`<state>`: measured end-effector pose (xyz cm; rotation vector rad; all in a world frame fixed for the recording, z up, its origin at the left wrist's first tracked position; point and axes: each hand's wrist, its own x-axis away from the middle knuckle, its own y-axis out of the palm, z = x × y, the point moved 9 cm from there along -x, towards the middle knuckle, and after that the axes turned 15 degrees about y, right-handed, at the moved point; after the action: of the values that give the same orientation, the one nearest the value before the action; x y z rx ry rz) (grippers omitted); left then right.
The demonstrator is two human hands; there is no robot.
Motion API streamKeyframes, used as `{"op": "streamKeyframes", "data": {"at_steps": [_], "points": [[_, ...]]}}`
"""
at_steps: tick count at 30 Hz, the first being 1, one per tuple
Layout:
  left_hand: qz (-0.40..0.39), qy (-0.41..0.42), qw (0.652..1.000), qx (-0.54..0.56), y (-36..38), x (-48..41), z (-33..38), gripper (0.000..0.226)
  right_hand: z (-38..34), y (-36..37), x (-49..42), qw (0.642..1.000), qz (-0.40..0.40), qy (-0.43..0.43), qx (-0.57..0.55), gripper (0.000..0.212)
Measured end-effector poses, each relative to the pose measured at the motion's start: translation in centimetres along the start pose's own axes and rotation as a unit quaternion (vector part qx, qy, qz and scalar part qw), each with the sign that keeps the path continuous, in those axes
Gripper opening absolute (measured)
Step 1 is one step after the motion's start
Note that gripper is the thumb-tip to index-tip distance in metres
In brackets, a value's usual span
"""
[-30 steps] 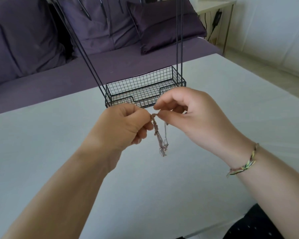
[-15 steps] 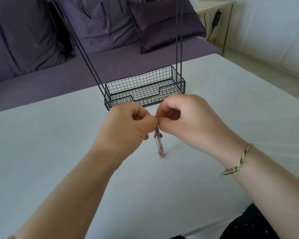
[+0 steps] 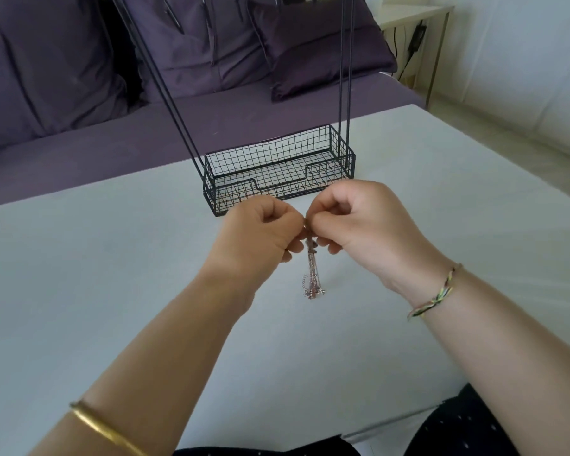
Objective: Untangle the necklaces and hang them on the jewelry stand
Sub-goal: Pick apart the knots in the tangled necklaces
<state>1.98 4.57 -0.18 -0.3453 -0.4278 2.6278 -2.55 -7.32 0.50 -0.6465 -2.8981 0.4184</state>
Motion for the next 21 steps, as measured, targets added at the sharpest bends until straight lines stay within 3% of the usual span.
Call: {"op": "streamKeyframes", "data": {"at_steps": [5,13,21], "points": [[-0.053,0.069,0.989,-0.120,0.2,0.1,1.3,0.011,0.2,-0.1,0.2,0.999,-0.007,-0.003,0.054,0.013],[-0.071,0.155,0.951,-0.259,0.0,0.5,3.7,0.012,0.5,-0.2,0.9,1.000,-0.008,0.025,0.017,0.009],[-0.021,0.220,0.942,-0.252,0.8,0.6,4.2,0.008,1.1,-0.4,1.0,0.994,-0.026,0.075,-0.079,0.015]]}}
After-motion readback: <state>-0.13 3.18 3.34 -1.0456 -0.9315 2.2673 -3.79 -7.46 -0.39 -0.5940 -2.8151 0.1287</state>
